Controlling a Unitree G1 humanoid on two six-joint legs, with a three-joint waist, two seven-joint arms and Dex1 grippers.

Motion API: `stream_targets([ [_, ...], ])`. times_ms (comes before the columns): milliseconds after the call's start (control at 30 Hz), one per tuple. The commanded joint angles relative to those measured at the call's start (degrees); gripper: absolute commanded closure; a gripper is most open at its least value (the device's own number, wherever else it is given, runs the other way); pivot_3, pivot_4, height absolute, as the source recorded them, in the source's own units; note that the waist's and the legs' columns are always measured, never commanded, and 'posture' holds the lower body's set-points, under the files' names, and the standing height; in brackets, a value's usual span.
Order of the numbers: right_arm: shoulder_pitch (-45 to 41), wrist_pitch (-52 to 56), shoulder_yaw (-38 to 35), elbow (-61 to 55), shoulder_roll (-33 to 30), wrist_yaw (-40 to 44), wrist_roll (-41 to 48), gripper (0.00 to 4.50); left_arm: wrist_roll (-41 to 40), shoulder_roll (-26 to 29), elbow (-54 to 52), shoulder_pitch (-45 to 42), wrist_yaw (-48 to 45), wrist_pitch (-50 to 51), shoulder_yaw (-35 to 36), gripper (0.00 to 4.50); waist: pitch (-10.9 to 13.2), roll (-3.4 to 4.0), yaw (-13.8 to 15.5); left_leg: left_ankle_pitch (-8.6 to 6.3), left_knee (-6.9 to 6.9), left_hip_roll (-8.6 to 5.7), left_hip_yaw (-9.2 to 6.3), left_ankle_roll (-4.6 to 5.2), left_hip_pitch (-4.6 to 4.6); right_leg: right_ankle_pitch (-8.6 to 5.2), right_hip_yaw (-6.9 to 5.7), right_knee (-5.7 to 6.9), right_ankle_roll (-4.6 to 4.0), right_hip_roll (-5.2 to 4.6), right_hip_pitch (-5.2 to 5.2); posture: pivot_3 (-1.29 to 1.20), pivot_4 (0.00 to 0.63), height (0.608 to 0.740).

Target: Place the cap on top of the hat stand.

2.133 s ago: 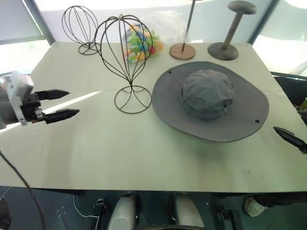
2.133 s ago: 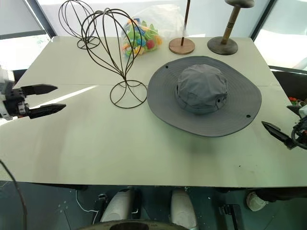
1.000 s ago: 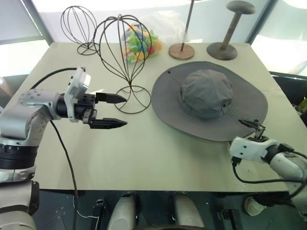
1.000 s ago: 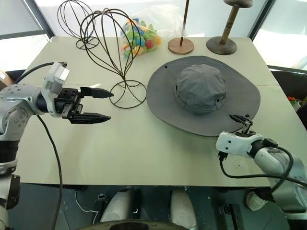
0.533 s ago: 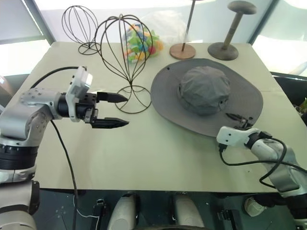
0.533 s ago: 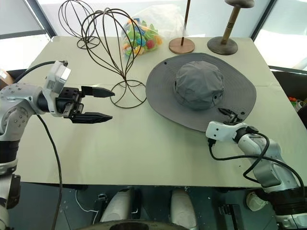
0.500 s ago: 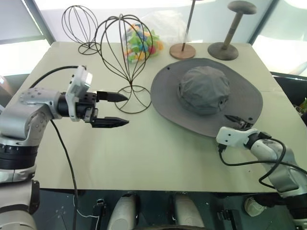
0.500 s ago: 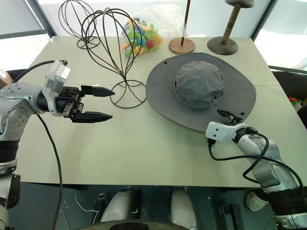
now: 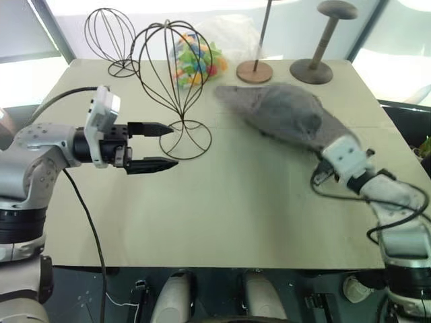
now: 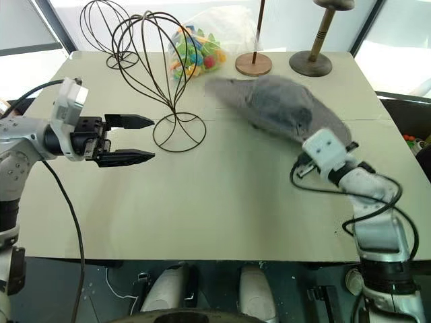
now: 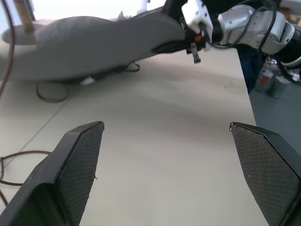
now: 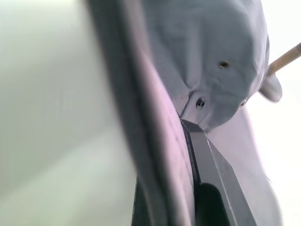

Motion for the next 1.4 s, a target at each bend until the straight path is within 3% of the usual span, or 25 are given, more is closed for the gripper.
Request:
stream_targets([
  [33,-16.1,7.1,-2.6,2.5,-2.1,0.4,6.9,4.49,-1.8,1.8,-1.4,0.2,2.3,0.2,5.6,0.00,0.1,0.09,0.0,0.00,-0.01,-0.01,0.02,0.00,-0.05,0.00,0.00,0.01,0.00,-0.02,-0.07,0.00,0.150,0.739],
  [267,-46.1,2.7,4.4,26.6,2.0,-0.2,8.2,4.49,-7.7,3.4,-2.6,1.7,8.3,4.0,15.9,0.00,0.1,0.11,-0.1,-0.01,-0.17,0.03,0.05,0.02,-0.19,0.00,0.01,0.01,-0.01,0.00,-0.36,0.00,0.150,0.739],
  [433,-58.5,-8.6,9.6,41.3,6.7,0.1,5.8,4.49,-9.8,5.3,-3.5,5.2,11.3,5.4,22.6,0.00,0.1,0.09,-0.5,-0.01,-0.18,-0.03,0.16,0.01,-0.25,0.00,0.07,0.03,0.00,-0.10,-0.44,0.00,0.150,0.739],
  [533,-61.4,-13.0,11.4,45.3,9.1,0.7,5.3,4.49,-11.0,6.4,-4.6,7.4,12.7,6.0,25.8,0.00,0.1,0.08,-1.0,-0.01,-0.16,-0.02,0.15,0.01,-0.28,0.00,0.06,0.07,0.00,-0.10,-0.50,0.00,0.150,0.739],
  [767,-52.2,-17.7,18.7,30.4,14.0,4.0,4.4,4.49,-15.1,10.1,-8.1,15.1,15.5,10.6,39.4,0.00,0.1,0.07,-1.5,-0.01,-0.25,0.03,0.15,0.01,-0.30,0.00,0.08,0.13,0.00,-0.10,-0.63,0.00,0.150,0.739],
  [1000,-37.6,-35.7,23.9,20.9,12.7,-3.6,-7.6,4.49,-20.1,14.7,-5.5,18.0,18.1,17.3,53.1,0.00,0.1,0.01,-1.3,0.00,-0.19,-0.02,0.14,-0.02,-0.30,0.00,0.07,0.17,0.00,-0.15,-0.59,0.00,0.150,0.739],
  [1167,-31.5,-53.4,28.4,23.7,10.0,-14.4,-22.4,4.49,-21.0,16.3,-5.4,20.0,18.4,19.1,55.8,0.00,0.1,0.01,-1.4,0.03,-0.19,-0.02,0.15,-0.07,-0.29,0.00,0.07,0.20,0.00,-0.14,-0.61,0.00,0.150,0.739],
  [1400,-31.0,-59.8,30.9,31.1,9.6,-26.4,-35.7,4.49,-21.3,17.3,-4.5,19.8,18.5,19.0,55.0,0.00,0.0,0.00,-1.7,0.13,-0.21,0.01,0.15,-0.24,-0.29,0.00,0.10,0.21,-0.01,-0.08,-0.64,0.00,0.150,0.739],
])
